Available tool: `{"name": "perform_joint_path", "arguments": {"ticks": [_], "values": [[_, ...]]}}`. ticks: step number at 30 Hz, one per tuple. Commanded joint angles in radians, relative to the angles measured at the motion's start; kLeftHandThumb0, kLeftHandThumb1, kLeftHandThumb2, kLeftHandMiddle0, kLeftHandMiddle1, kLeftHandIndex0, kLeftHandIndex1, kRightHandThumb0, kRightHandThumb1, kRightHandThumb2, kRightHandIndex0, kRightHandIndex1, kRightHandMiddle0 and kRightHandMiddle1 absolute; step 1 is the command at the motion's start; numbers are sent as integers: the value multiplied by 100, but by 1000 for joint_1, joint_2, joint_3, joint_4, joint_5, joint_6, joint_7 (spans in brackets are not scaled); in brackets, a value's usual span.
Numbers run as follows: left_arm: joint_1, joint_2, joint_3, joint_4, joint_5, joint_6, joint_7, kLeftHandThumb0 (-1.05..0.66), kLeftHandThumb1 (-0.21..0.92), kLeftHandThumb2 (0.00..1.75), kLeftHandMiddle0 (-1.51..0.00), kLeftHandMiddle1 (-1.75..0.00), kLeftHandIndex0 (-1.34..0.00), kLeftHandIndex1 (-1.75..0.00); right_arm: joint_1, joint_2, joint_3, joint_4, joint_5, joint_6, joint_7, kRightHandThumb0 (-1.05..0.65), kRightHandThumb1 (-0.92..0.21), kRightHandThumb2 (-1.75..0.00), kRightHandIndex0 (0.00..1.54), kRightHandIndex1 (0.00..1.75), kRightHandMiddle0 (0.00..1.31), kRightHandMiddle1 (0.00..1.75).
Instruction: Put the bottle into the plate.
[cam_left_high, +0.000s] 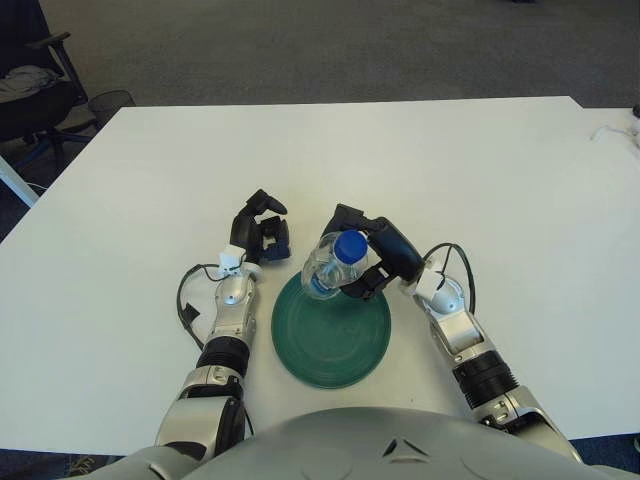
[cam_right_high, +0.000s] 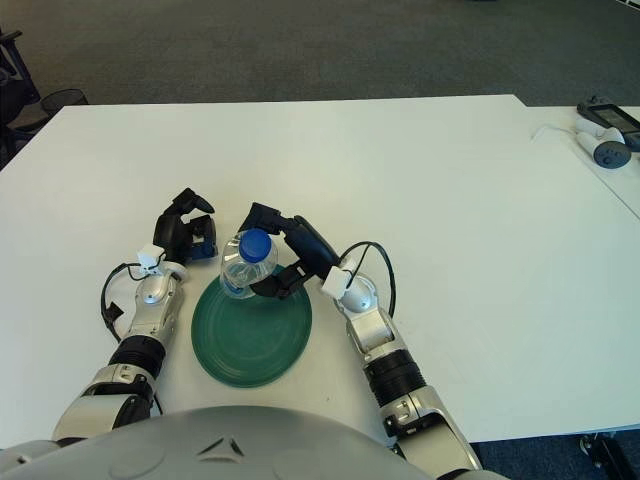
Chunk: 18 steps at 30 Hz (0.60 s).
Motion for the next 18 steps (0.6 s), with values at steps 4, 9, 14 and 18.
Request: {"name": "perform_joint_path", "arguments": {"ticks": [4,9,14,18], "values": [[45,-16,1,62,-6,10,3,-54,17,150,-126,-175,-73,-175,-19,-16,-2,-22,-5,25,12,-25,-57,-95,122,175,88,175],[39,-16,2,67,-9,7,-1,-54,17,150,-126,-175,-74,-175,-32,-32,-5,-23,1,29,30,-25,-56,-95,122,175,88,175],[37,-16,1,69,-9,2,-2,-54,17,150,-126,-175,-74,-175,-49,-57,-1,-19,-10,11,55,-26,-56,-95,121,175,89,175],[33,-15,2,75,-6,0,2,-54,16,150,-126,-175,-74,-175,-73,-86,4,-4,-47,-39,63,-28,-56,-94,119,175,90,175]]}}
